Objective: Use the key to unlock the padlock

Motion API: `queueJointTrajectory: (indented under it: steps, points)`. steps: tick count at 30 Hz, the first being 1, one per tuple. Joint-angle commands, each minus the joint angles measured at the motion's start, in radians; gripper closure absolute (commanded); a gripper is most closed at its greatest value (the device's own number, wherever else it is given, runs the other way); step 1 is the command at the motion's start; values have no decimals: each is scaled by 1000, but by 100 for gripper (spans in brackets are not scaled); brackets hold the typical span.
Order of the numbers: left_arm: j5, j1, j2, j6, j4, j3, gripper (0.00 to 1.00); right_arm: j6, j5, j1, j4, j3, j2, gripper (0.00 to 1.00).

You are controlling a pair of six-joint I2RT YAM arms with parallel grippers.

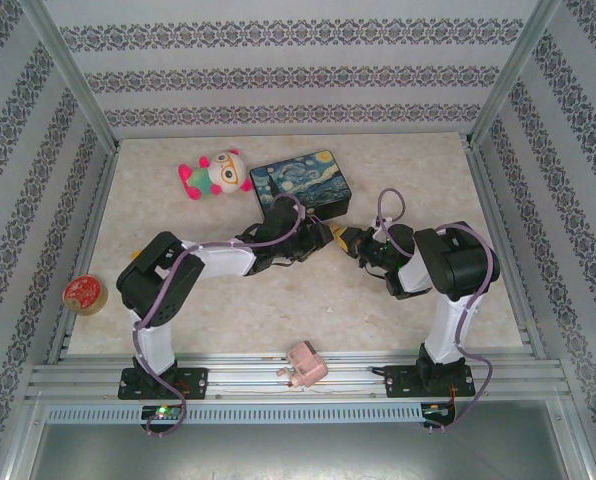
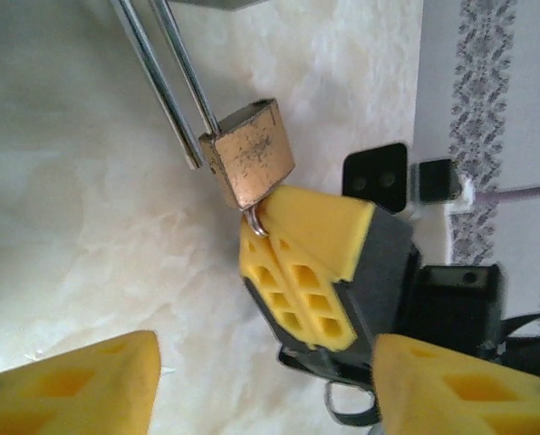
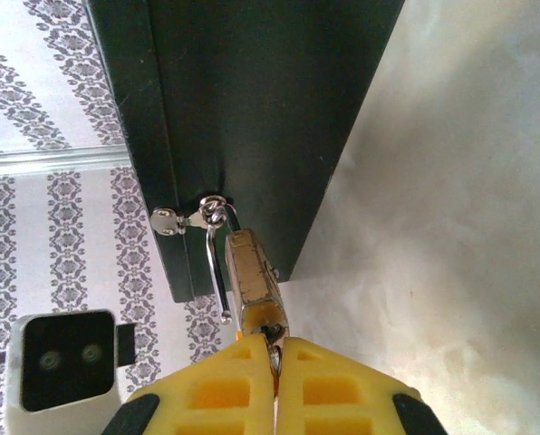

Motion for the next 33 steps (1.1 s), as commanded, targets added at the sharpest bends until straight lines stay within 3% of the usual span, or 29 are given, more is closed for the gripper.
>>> queueJointTrajectory:
  steps: [1,3,4,6,11,15,17,21,25,33]
  points:
    - [-31,-1,-91,43,-58,-10,23,-52,69,22,33,12,-7,100]
    - [-53,1,-129,70,-86,-10,15,-134,99,42,-86,9,-66,76]
    - [-73,4,-152,90,-108,-8,9,-176,114,51,-150,7,-100,70]
    - [-119,10,-192,142,-170,7,0,-260,151,76,-299,8,-185,66]
    - [-267,23,-233,344,-420,128,1,-563,321,143,-822,95,-419,64]
    - [-401,40,-215,469,-548,212,1,-721,399,157,-1072,188,-493,64]
    - [-419,65,-197,500,-577,239,1,-779,397,154,-1162,228,-506,54]
    - [-418,112,-175,500,-578,245,1,-843,388,159,-1266,270,-517,49]
    - [-433,143,-143,541,-555,251,1,-904,311,132,-1276,312,-460,65]
    - [-464,205,22,641,-640,389,1,-1063,215,116,-1249,457,-271,63]
